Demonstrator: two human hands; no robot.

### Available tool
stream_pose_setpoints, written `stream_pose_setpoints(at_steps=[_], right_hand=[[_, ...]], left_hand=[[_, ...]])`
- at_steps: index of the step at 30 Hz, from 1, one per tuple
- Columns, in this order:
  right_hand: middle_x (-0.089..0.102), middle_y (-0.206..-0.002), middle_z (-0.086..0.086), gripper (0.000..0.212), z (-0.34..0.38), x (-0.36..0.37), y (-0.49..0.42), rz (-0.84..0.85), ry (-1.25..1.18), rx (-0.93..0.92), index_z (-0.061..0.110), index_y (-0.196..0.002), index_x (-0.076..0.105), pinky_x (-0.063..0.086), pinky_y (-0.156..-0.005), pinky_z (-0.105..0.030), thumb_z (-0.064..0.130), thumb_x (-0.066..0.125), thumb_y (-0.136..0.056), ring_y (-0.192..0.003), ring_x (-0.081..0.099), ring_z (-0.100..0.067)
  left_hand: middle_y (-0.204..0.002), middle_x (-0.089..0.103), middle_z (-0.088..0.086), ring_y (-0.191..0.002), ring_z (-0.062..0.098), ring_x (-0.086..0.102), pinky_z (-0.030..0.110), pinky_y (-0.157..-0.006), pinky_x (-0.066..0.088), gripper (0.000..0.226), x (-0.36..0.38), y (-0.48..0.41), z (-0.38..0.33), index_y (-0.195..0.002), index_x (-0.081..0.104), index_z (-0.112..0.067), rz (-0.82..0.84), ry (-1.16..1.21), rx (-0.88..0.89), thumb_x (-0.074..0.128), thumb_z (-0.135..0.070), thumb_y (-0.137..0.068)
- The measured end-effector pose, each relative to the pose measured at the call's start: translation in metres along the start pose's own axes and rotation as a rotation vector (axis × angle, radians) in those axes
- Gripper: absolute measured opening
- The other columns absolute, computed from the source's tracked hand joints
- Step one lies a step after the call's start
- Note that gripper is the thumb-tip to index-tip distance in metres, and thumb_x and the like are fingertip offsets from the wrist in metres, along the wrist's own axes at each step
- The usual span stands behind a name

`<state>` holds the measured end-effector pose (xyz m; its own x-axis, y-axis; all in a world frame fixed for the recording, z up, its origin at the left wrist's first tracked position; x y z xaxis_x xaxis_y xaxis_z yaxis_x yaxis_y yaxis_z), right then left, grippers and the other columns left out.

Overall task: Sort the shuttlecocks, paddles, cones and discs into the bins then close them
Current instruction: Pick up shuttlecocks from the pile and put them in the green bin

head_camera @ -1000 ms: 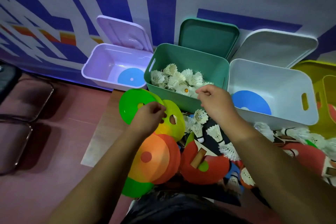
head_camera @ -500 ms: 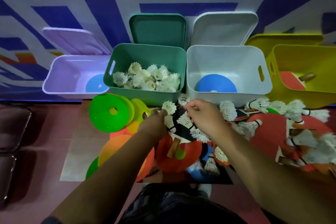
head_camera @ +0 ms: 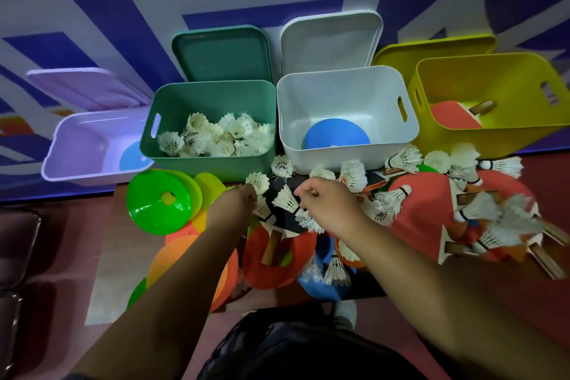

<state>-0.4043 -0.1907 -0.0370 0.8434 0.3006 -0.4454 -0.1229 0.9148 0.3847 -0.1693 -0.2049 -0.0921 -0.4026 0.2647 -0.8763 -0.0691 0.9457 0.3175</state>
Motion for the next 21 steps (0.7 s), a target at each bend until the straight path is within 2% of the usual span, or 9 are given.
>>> stream_pose_setpoints(at_steps=[3, 6, 8, 11, 12, 14, 16, 18, 21], right_hand=[[0.074, -0.098, 0.013, 0.021, 0.002, 0.012, -0.002, 0.041, 0.034, -0.005, 0.034, -0.104, 0.076, 0.043, -0.063, -0.02, 0.025, 0.058, -0.101, -0.079, 0.066, -0.004], [0.072, -0.102, 0.011, 0.026, 0.011, 0.025, -0.004, 0.105, 0.092, -0.039, 0.036, -0.122, 0.07, 0.05, -0.071, -0.026, 0.025, 0.061, -0.101, -0.083, 0.066, -0.007], [0.071, -0.106, 0.009, 0.044, 0.022, 0.035, -0.004, 0.163, 0.171, -0.092, 0.038, -0.142, 0.058, 0.055, -0.083, -0.033, 0.031, 0.067, -0.1, -0.091, 0.067, -0.012], [0.062, -0.132, 0.0, 0.074, 0.034, 0.049, -0.008, 0.225, 0.342, -0.146, 0.037, -0.158, 0.04, 0.053, -0.099, -0.04, 0.046, 0.075, -0.093, -0.115, 0.063, -0.019], [0.06, -0.139, -0.003, 0.08, 0.036, 0.053, -0.011, 0.234, 0.374, -0.146, 0.035, -0.159, 0.038, 0.053, -0.102, -0.042, 0.05, 0.076, -0.091, -0.122, 0.062, -0.022], [0.059, -0.147, -0.004, 0.079, 0.039, 0.058, -0.015, 0.228, 0.426, -0.14, 0.03, -0.158, 0.039, 0.053, -0.103, -0.043, 0.052, 0.075, -0.091, -0.13, 0.059, -0.024], [0.066, -0.136, -0.003, 0.066, 0.049, 0.058, -0.017, 0.192, 0.468, -0.161, 0.028, -0.151, 0.048, 0.055, -0.095, -0.041, 0.05, 0.072, -0.093, -0.12, 0.063, -0.025], [0.068, -0.114, -0.002, 0.053, 0.059, 0.058, -0.019, 0.172, 0.469, -0.187, 0.024, -0.139, 0.056, 0.056, -0.084, -0.04, 0.05, 0.07, -0.095, -0.104, 0.065, -0.024], [0.068, -0.114, -0.003, 0.049, 0.071, 0.058, -0.026, 0.175, 0.454, -0.208, 0.021, -0.133, 0.057, 0.056, -0.085, -0.039, 0.053, 0.067, -0.097, -0.102, 0.065, -0.024]], left_hand=[[-0.083, 0.067, 0.002, -0.081, 0.033, 0.065, 0.033, -0.06, 0.044, 0.012, -0.013, 0.009, -0.006, -0.09, 0.063, -0.027, -0.052, 0.043, 0.061, 0.075, -0.024, -0.088], [-0.08, 0.069, -0.002, -0.073, 0.023, 0.064, 0.035, -0.062, 0.05, 0.013, -0.026, 0.021, -0.011, -0.089, 0.065, -0.026, -0.101, 0.156, 0.101, 0.078, -0.022, -0.087], [-0.074, 0.066, -0.01, -0.064, 0.001, 0.059, 0.026, -0.06, 0.046, 0.014, -0.034, 0.029, -0.016, -0.089, 0.067, -0.027, -0.125, 0.241, 0.134, 0.08, -0.021, -0.087], [-0.073, 0.066, -0.016, -0.064, -0.009, 0.06, 0.01, -0.056, 0.039, 0.016, -0.047, 0.042, -0.021, -0.088, 0.068, -0.027, -0.15, 0.35, 0.146, 0.081, -0.017, -0.088], [-0.075, 0.067, -0.014, -0.065, -0.008, 0.061, 0.012, -0.058, 0.043, 0.016, -0.052, 0.046, -0.021, -0.089, 0.069, -0.026, -0.157, 0.389, 0.141, 0.081, -0.017, -0.088], [-0.079, 0.069, -0.01, -0.067, -0.001, 0.064, 0.025, -0.065, 0.053, 0.014, -0.06, 0.05, -0.019, -0.091, 0.07, -0.024, -0.168, 0.467, 0.129, 0.082, -0.019, -0.089], [-0.082, 0.07, -0.007, -0.071, 0.014, 0.069, 0.035, -0.069, 0.058, 0.014, -0.068, 0.052, -0.013, -0.093, 0.07, -0.026, -0.18, 0.533, 0.11, 0.082, -0.02, -0.09], [-0.081, 0.07, -0.005, -0.071, 0.017, 0.069, 0.041, -0.069, 0.059, 0.014, -0.08, 0.056, -0.004, -0.094, 0.07, -0.028, -0.222, 0.582, 0.088, 0.082, -0.021, -0.091], [-0.081, 0.069, -0.001, -0.067, 0.018, 0.07, 0.043, -0.068, 0.06, 0.014, -0.097, 0.06, 0.012, -0.094, 0.068, -0.029, -0.269, 0.661, 0.04, 0.079, -0.021, -0.093]])
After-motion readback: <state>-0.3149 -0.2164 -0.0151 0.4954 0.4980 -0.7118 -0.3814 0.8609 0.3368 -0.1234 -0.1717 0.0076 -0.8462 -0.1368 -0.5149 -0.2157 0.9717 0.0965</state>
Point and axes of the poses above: each hand's wrist, its own y-axis away from the middle knuckle, its own x-axis out of the palm, z = x × y, the point moved 10 cm from there along -y, towards the middle knuckle
